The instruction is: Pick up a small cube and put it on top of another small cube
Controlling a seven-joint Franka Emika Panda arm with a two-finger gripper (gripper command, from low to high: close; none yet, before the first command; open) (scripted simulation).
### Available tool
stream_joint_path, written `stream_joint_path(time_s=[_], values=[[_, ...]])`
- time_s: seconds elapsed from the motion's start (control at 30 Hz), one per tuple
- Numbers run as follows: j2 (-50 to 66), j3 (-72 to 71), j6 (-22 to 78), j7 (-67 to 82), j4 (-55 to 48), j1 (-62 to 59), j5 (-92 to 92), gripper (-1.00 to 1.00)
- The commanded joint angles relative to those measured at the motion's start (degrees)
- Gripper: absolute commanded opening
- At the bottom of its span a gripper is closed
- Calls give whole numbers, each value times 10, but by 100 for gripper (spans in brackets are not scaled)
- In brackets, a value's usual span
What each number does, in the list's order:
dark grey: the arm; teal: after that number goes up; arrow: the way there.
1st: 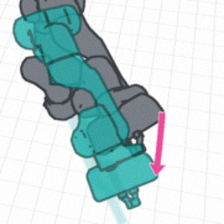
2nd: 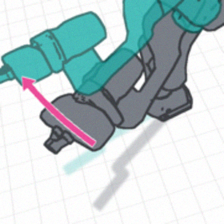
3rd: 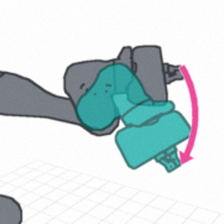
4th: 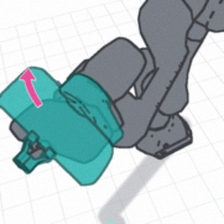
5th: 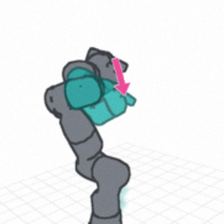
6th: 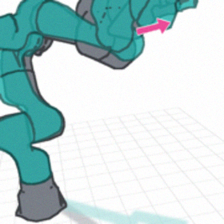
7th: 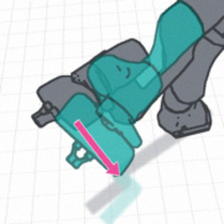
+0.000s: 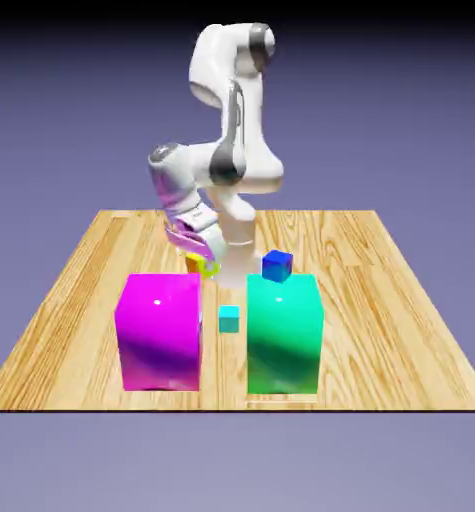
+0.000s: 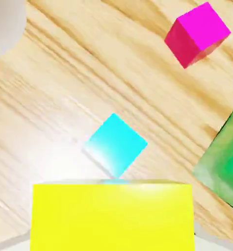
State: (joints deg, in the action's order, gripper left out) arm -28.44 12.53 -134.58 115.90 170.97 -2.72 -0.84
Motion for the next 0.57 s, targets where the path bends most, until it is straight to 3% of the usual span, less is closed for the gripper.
stream_joint_path(time_s=[0.0, 0.13, 0.43, 0.47, 0.53], values=[[9, -11, -15, 18, 9, 21, 16, -100], [25, -21, -37, 59, 29, 55, 51, -100], [201, -24, -228, 95, 45, 70, 0, -100], [201, -24, -228, 95, 45, 70, 0, 100], [180, -23, -206, 91, 43, 69, 6, 100]])
